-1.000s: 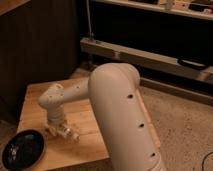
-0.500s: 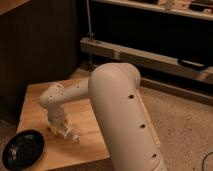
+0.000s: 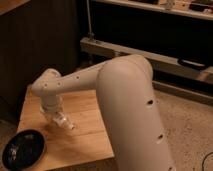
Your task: Place the bottle in the ceramic bowl
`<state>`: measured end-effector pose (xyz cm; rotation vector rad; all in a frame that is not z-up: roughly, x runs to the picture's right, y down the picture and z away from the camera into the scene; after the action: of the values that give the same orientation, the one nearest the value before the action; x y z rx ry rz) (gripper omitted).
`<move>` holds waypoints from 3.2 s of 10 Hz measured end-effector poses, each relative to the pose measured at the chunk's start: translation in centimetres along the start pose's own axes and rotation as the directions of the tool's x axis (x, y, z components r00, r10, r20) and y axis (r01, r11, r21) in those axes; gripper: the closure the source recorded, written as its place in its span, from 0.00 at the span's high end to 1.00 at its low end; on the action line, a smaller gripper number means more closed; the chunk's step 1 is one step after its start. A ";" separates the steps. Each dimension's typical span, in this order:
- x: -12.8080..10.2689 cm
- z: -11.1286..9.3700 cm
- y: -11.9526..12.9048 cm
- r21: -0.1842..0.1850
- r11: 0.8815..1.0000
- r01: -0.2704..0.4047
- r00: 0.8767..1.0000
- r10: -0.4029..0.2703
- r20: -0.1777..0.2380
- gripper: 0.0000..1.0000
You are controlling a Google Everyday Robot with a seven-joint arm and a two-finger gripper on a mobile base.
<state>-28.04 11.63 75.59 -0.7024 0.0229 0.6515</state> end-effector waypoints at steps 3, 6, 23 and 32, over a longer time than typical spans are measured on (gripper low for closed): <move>-4.1 -3.8 0.6 -0.036 0.999 0.032 0.991 -0.027 0.128 0.00; -7.0 -4.5 4.8 -0.109 0.986 0.129 0.967 -0.100 0.233 0.00; -9.7 -8.1 21.1 -0.226 0.847 0.481 0.849 -0.385 0.361 0.00; -6.2 -2.0 23.7 -0.301 0.819 0.488 0.857 -0.385 0.343 0.00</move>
<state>-46.05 20.62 61.40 -0.9495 -0.5218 0.2919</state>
